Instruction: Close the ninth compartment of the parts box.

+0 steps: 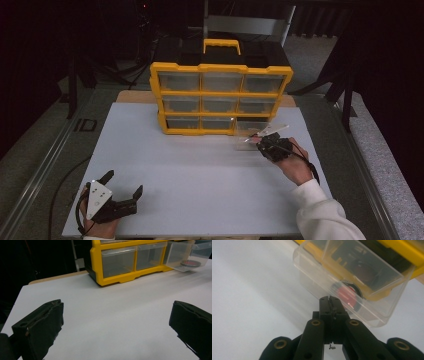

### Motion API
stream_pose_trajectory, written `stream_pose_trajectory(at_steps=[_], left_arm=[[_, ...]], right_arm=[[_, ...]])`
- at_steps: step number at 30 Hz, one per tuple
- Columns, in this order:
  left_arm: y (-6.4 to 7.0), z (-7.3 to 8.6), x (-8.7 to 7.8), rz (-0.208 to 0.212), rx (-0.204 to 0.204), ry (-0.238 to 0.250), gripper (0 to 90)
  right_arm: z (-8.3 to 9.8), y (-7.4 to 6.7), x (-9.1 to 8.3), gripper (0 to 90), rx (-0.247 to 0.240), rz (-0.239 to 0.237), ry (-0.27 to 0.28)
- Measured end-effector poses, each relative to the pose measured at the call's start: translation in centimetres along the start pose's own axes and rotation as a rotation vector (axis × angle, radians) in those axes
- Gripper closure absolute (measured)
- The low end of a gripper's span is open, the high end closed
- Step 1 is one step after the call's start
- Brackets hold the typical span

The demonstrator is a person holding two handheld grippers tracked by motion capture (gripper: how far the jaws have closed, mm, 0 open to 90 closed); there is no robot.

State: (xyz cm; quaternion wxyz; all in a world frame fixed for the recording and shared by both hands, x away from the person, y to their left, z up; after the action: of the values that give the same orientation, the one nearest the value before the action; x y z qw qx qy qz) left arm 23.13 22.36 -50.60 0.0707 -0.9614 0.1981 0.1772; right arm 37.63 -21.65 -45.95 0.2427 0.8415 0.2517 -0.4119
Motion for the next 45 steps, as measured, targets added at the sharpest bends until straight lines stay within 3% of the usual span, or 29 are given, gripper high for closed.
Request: stream_pose_trajectory(at_steps=[27,39,45], left_arm=[[0.0,0.0,0.0,-0.001,0.001,0.001,0.0],[0.0,0.0,0.0,-0.002,0.003,0.0,0.0],[0.1,0.0,0.0,-0.001,0.004,0.0,0.0]], right_arm=[[0.2,-0.1,2.1,89.1,-0.002,0.023,-0.027],[0.5,0.3,3.2,89.3,0.046,0.023,-0.021],[0.5,0.2,3.5,89.5,0.046,0.022,-0.02]])
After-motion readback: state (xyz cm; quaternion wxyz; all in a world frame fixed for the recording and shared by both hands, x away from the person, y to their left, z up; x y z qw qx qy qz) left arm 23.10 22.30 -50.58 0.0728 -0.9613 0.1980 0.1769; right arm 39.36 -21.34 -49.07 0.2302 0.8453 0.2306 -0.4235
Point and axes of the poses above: each handheld gripper's, and its own axes: x roughly forward along the jaws, z roughly out of its underside, y roughly to its right, the point moved 4 cm from there along x, roughly forward along the jaws, and after that the axes turned 4 degrees about -y, right-handed, at the moved point
